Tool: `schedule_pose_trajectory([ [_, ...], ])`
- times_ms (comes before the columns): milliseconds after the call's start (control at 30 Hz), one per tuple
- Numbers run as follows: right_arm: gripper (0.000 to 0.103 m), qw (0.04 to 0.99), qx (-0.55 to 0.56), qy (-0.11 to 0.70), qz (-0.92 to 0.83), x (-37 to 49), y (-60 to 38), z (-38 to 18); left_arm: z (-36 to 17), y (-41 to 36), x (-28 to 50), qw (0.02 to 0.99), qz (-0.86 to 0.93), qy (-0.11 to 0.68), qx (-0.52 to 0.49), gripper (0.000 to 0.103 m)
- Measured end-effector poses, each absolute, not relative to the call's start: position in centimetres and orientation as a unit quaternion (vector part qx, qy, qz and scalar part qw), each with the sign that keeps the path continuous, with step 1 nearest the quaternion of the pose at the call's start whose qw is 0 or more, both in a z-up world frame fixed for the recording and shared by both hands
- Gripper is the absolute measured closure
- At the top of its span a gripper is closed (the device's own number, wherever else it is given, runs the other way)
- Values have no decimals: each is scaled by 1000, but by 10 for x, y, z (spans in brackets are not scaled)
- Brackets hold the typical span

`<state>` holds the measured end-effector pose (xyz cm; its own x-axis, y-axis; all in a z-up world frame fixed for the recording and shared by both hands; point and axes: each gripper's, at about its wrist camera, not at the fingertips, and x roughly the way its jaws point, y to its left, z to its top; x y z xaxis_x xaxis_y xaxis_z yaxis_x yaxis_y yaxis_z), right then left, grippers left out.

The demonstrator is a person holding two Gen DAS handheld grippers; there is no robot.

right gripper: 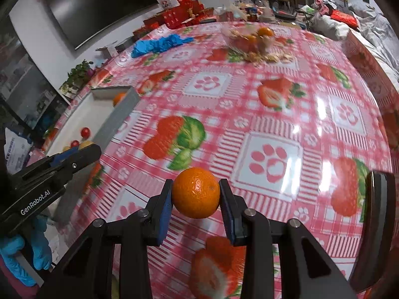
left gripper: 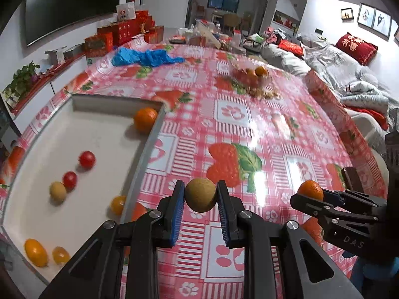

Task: Organize fruits
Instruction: 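Carry the kiwi and orange over the white tray with both grippers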

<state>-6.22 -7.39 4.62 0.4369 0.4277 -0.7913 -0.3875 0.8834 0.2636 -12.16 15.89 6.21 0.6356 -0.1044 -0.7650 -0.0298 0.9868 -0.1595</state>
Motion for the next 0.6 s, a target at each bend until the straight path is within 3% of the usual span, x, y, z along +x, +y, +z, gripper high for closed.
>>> schedule_pose_trajectory([
  [600,64,814,-42,460,352,-53,62,91,77,281,-146,901,100,408,-108,76],
])
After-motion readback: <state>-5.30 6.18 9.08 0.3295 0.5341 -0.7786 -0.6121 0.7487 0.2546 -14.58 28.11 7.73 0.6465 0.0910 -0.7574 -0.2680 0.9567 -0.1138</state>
